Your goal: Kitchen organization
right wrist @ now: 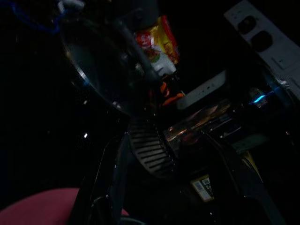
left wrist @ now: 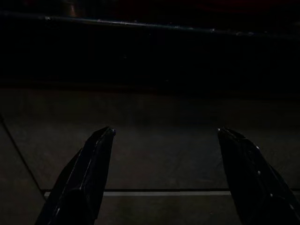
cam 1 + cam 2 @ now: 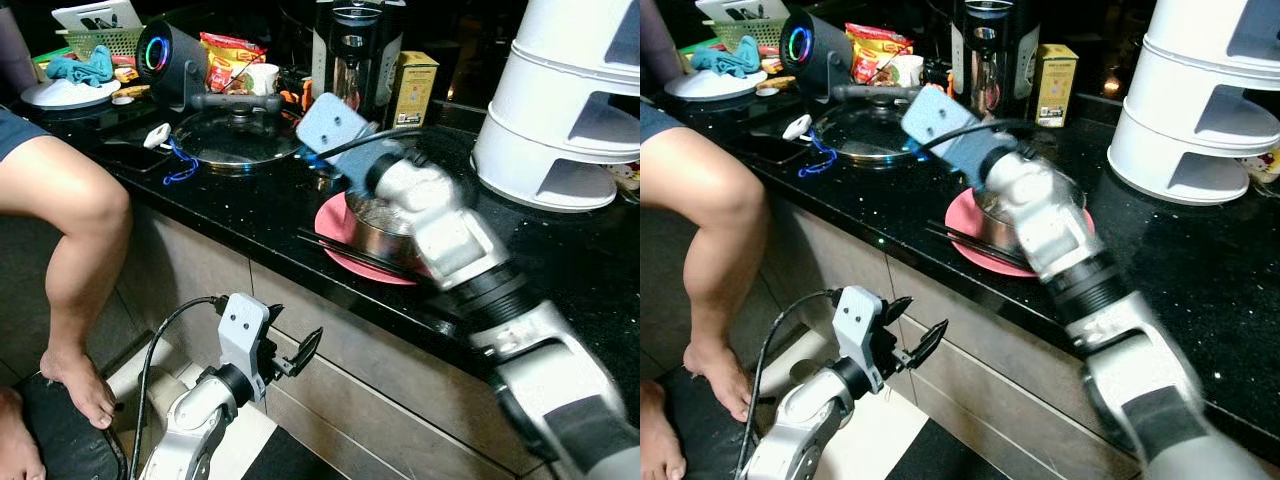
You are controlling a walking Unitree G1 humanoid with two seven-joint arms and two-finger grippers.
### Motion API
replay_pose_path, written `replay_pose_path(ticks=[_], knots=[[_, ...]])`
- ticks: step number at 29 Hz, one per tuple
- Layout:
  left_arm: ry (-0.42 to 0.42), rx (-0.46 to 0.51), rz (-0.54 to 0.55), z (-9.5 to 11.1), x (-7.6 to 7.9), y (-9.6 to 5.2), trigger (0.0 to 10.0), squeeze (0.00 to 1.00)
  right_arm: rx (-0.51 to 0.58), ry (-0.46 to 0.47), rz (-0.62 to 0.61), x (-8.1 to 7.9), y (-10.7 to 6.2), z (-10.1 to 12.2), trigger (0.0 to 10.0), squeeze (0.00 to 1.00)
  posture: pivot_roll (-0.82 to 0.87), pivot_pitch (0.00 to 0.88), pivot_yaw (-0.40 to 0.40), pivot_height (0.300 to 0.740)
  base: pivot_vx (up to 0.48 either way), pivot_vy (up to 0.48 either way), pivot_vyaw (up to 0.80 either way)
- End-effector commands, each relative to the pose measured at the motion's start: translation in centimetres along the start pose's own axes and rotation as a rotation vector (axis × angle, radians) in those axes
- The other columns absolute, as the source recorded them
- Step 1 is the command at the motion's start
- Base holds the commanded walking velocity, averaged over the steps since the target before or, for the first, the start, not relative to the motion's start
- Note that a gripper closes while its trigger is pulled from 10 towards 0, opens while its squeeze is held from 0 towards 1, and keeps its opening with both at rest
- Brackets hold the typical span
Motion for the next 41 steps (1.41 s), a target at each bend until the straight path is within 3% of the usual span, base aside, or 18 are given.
replay_pose_path(ticks=[1,8,13,18,21,32,33,35,36,41], knots=[[-0.004,-0.002,-0.008,0.1,0.1,-0.2,10.0,0.00,-0.012,-0.020,0.024,0.6,-0.3,0.2,10.0,0.00,0.04,0.000,-0.037,0.740,0.000,0.000,0.00],[-0.009,-0.003,-0.016,0.0,0.0,-0.1,10.0,0.00,-0.016,-0.033,0.179,2.0,-2.7,-0.5,10.0,0.00,0.04,0.000,-0.031,0.740,0.000,0.000,0.00],[-0.012,-0.004,-0.020,0.0,0.1,-0.1,10.0,0.00,-0.066,-0.048,0.226,3.9,-4.4,-1.7,10.0,0.00,0.03,0.000,-0.029,0.740,0.000,0.000,0.00],[-0.015,-0.005,-0.023,0.0,0.2,0.0,10.0,0.00,-0.204,-0.124,0.223,6.4,-6.3,-3.8,10.0,0.00,0.03,0.000,-0.031,0.740,0.000,0.000,0.00],[-0.015,-0.005,-0.023,0.0,0.2,0.1,10.0,0.00,-0.302,-0.151,0.235,6.6,-7.1,-5.6,10.0,0.00,0.03,0.000,-0.034,0.740,0.000,0.000,0.00],[-0.016,-0.005,-0.024,0.0,0.2,0.1,10.0,0.00,-0.358,-0.138,0.286,6.9,-9.0,-6.9,10.0,0.00,0.03,0.000,-0.029,0.740,0.000,0.000,0.00],[-0.016,-0.005,-0.025,0.0,0.2,0.1,10.0,0.00,-0.359,-0.139,0.292,6.8,-9.1,-7.0,3.3,0.00,0.03,0.000,-0.029,0.740,0.000,0.000,0.00],[-0.016,-0.005,-0.025,0.0,0.2,0.1,10.0,0.00,-0.359,-0.137,0.295,6.8,-9.2,-7.0,3.3,0.00,0.03,0.000,-0.029,0.740,0.000,0.000,0.00],[-0.016,-0.005,-0.025,0.0,0.2,0.1,10.0,0.00,-0.354,-0.133,0.296,6.7,-9.1,-7.0,0.0,0.00,0.03,0.000,-0.030,0.740,0.000,0.000,0.00],[-0.015,-0.005,-0.023,0.0,0.2,0.1,10.0,0.00,-0.325,-0.101,0.282,6.6,-9.0,-6.6,0.0,0.00,0.03,0.000,-0.029,0.740,0.000,0.000,0.00]])
Point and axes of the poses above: a point about 5 cm out from each wrist's last joint towards the gripper, its own y axis pointing out of the wrist towards the gripper, its own z axis along the axis of the wrist's last joint, x = y × z, the point moved 3 cm from there along y, pointing out of the wrist towards the gripper, and after that the axes turned 6 degrees about y, right-handed, at the moved point
